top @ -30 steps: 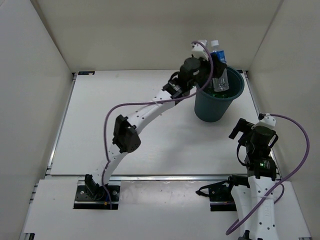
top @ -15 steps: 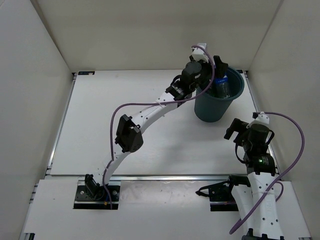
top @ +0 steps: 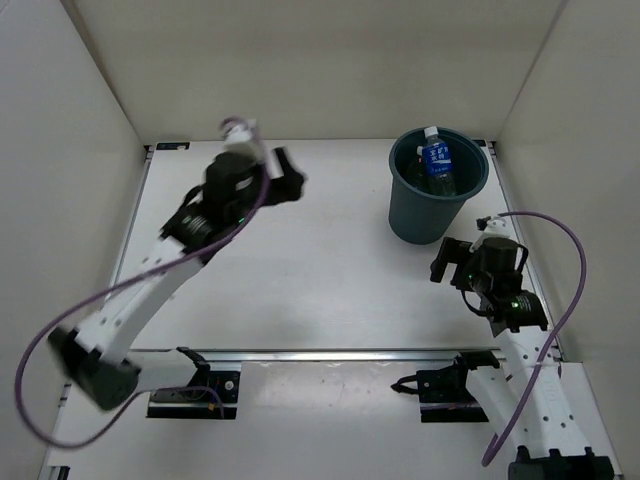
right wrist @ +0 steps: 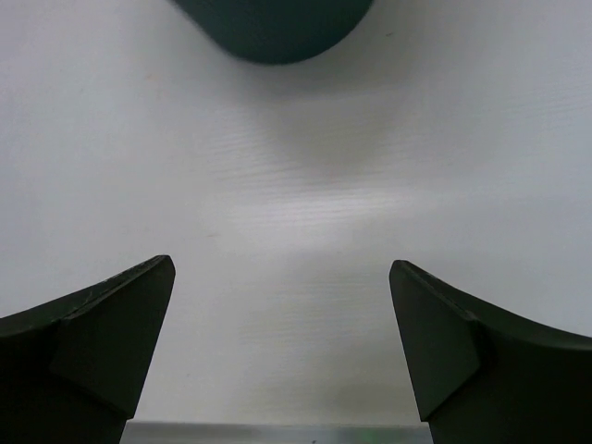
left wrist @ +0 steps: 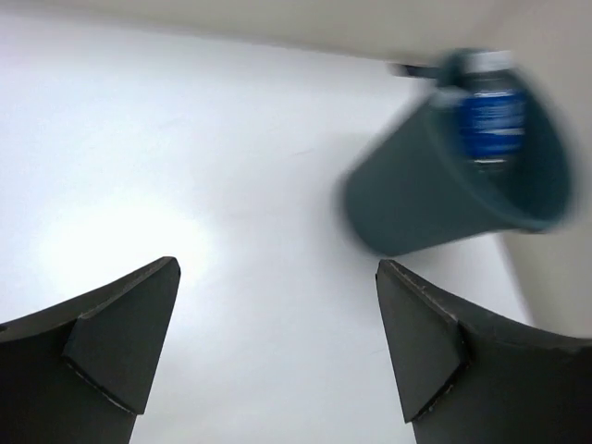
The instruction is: Put the plastic bottles in the bin
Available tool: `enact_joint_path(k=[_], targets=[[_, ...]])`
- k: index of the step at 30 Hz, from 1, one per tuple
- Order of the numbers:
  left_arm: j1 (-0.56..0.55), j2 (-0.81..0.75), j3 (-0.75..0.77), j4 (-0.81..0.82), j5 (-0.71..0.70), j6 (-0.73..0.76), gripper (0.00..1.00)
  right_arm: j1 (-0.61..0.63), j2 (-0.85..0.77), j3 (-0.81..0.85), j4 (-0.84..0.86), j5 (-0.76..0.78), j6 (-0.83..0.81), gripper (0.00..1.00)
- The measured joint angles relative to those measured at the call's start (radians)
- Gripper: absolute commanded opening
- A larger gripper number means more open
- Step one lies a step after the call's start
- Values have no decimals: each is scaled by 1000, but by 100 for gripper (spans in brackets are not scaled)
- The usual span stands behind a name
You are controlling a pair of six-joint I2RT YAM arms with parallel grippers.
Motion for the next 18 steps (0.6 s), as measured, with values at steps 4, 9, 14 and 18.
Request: enact_joint_path(k=[4, 9, 14, 18], targets=[[186, -395, -383, -225, -53, -96, 99, 150, 65, 7, -45, -8, 31, 99], [253, -658, -585, -549, -89, -190, 99, 325, 184, 60, -95, 14, 75, 99], [327, -793, -616, -721, -115, -216, 99, 393, 246, 71, -89, -66, 120, 99], [296, -801, -616, -763, -134, -237, 99, 400, 257, 74, -72, -95, 163, 99]])
